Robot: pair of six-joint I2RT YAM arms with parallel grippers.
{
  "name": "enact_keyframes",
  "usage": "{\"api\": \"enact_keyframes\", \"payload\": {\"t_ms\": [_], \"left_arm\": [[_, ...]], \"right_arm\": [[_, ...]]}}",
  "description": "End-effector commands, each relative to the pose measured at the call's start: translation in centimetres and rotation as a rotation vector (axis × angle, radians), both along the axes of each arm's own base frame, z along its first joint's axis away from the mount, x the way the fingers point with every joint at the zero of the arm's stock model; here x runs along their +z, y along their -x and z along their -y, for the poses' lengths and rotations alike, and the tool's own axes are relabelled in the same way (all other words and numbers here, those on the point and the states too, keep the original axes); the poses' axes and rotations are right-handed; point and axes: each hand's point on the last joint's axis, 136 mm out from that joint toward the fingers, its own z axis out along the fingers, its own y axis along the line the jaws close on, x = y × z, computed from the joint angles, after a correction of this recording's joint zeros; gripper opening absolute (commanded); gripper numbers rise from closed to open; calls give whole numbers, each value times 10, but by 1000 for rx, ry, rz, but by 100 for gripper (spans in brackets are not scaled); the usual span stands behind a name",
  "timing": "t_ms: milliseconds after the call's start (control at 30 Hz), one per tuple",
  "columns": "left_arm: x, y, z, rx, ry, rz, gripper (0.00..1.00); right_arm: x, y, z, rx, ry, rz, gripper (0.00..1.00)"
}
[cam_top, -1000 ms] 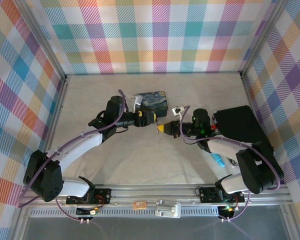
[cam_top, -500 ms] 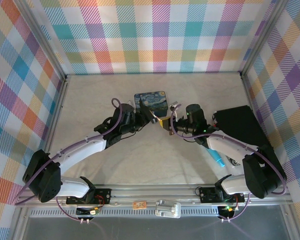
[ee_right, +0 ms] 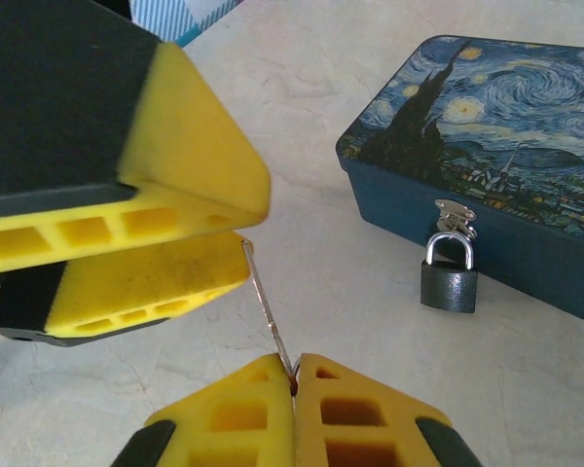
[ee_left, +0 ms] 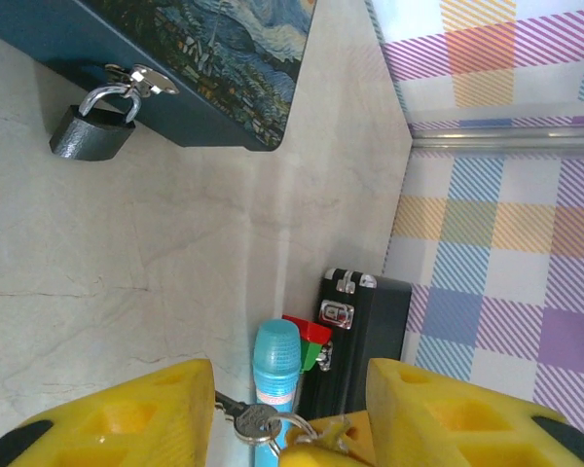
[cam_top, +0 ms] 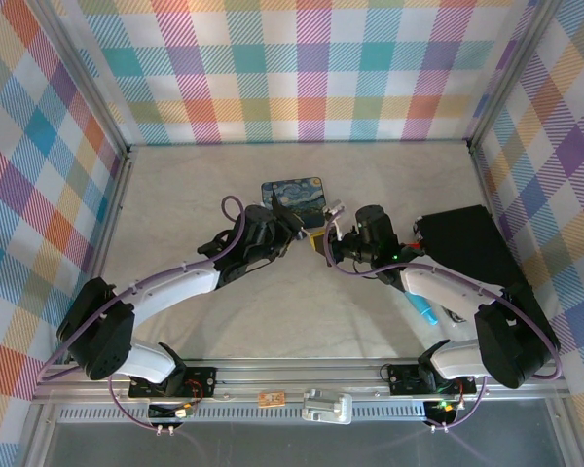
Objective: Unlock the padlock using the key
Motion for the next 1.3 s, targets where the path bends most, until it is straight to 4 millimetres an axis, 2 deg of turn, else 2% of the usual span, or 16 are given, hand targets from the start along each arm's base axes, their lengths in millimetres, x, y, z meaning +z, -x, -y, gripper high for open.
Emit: {"api": "enact_keyframes", "payload": {"t_ms": [0,167,367,667,967,1000,1100,1200,1267], "left_arm": [[17,-7,12,16,56,22,46],[15,-10,17,21,66,14,44],[14,-10,19,28,81,-4,30],[7,-10,18,39,78,-25,16],[0,-11,15,49,51,-24,0],[1,-13,15,40,38,-7,0],[6,-20,13,-6,-4,46,0],[17,-29,8,-52,-25,131,0],[23,-33,4,-80,-48,187,0]], "right_arm": [[11,2,-5,28,-7,46,0],[9,3,-5,34,6,50,0],[3,2,-4,26,32,57,0],[-1,2,-6,31,58,67,0],[6,9,-9,65,38,64,0],[8,11,-9,68,30,59,4],[18,11,-6,40,-3,46,26],[29,6,2,-10,-64,-2,32],[35,2,9,-35,-131,-59,33]]}}
